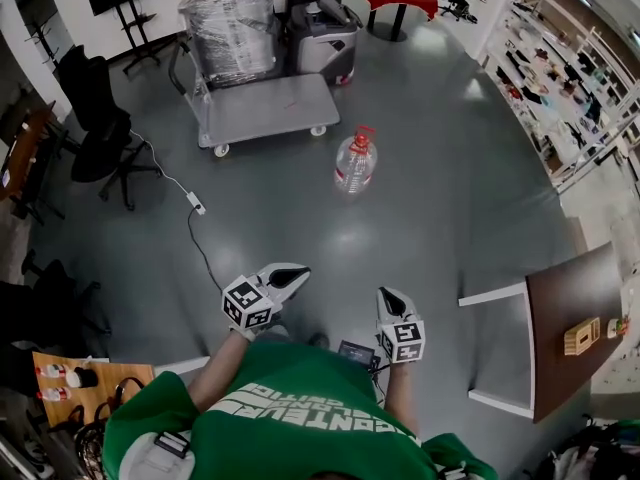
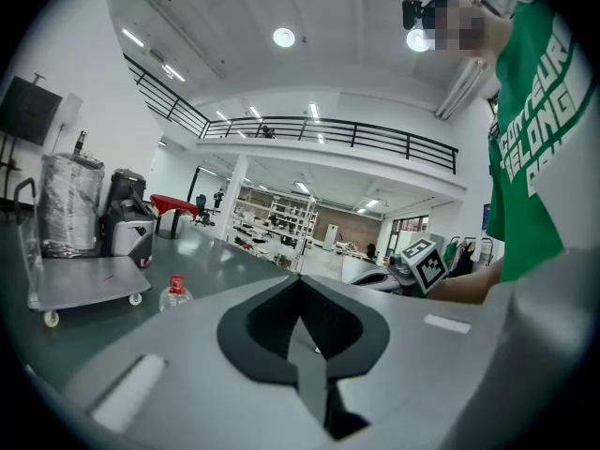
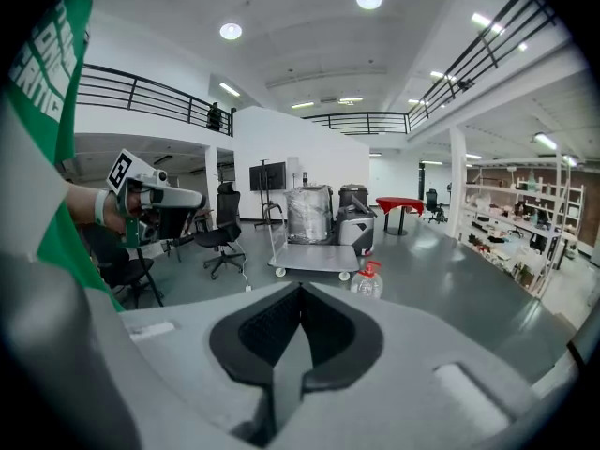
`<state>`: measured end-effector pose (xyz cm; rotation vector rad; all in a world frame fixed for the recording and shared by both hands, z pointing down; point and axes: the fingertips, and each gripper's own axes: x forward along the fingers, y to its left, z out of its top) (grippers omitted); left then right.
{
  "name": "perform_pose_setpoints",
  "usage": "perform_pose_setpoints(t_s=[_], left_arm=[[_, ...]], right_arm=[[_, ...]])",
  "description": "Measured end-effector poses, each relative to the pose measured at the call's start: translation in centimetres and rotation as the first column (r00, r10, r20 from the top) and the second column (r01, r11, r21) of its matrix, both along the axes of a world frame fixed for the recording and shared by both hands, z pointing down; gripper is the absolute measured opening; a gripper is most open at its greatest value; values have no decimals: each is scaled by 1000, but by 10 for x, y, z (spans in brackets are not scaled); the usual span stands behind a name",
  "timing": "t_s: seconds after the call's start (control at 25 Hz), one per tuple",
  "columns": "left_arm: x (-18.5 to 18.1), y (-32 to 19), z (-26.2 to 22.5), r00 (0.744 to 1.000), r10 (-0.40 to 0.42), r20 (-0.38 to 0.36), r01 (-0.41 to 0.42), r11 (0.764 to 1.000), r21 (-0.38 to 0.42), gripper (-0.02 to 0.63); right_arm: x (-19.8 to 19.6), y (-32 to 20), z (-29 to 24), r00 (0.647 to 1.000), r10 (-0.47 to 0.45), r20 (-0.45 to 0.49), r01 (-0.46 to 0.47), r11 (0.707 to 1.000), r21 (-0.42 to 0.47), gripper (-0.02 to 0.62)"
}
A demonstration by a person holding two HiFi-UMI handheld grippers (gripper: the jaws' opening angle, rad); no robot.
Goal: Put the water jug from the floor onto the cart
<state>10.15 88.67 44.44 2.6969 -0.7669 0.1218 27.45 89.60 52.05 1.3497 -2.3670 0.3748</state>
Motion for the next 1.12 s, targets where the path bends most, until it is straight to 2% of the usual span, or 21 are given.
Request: perform_pose_setpoints(t_s=[0.32,0.68,0.96,1.12], left_arm=[[12,-18,11,1000,31,4,-31,999,-19,12],[16,-90,1,996,82,-29,-82,997,14,12],[-11,-148,0,996,78,-49,-76,997,26,12],[-32,-175,3,995,72,-63,-71,997,17,11]], right_arm=[[6,-24,4,1000,18,6,-18,1000,0,-6],[-12,-74,-2,999,33,3,-33,999,-19,-6],[-45,-141,-15,1000,11,-21,-10,1000,11,-6],[-76,-167,-16,999,-20,-29,20,1000,-2,-6]])
